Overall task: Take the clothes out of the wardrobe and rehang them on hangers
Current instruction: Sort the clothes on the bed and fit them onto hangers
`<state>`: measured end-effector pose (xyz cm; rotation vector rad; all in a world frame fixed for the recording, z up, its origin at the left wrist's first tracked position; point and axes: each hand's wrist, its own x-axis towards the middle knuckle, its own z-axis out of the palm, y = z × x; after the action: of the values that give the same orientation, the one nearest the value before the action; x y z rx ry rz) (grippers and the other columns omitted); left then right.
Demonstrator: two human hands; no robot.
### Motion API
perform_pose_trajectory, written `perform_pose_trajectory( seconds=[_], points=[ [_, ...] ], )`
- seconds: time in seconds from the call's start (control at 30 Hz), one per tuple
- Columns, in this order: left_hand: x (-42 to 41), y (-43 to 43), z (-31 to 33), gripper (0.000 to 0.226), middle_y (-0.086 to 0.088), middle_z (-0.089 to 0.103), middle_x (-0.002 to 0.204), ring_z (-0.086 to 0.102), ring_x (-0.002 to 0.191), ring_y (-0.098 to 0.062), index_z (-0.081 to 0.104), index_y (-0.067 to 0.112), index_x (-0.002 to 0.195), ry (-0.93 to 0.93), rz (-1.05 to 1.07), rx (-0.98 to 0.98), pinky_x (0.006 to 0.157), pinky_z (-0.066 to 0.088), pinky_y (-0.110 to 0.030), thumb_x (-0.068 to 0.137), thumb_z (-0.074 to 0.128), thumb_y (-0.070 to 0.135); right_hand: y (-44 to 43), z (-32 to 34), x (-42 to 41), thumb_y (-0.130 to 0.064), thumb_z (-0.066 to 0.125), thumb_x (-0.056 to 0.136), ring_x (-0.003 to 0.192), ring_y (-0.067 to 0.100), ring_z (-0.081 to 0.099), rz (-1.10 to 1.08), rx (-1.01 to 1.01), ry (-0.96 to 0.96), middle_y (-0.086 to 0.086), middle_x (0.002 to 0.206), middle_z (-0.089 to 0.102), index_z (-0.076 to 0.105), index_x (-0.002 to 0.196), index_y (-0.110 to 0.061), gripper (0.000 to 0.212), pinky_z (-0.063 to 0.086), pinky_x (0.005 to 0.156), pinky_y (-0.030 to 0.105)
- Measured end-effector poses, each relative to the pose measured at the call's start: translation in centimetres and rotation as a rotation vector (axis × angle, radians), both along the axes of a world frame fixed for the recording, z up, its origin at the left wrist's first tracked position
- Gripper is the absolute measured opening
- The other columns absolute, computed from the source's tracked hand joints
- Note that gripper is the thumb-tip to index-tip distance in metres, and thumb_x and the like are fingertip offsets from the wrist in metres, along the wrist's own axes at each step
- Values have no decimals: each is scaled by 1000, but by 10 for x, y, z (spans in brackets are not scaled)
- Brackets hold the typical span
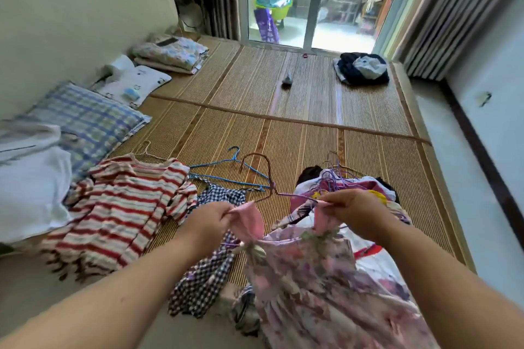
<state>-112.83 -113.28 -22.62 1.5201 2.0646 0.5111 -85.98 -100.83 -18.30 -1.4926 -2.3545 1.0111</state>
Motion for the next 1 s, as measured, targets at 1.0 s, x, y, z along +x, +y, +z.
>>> perform_pose_trajectory(
  seconds=[1.0],
  points=[
    [-230,117,-12,27,10,55,73,53,70,-14,51,29,70,187,27,-23,54,29,-28,97,44,31,96,-54,-237,-21,50,95,79,16,60,13,16,-14,-1,91,67,70,107,-20,23,51,70,33]
  ],
)
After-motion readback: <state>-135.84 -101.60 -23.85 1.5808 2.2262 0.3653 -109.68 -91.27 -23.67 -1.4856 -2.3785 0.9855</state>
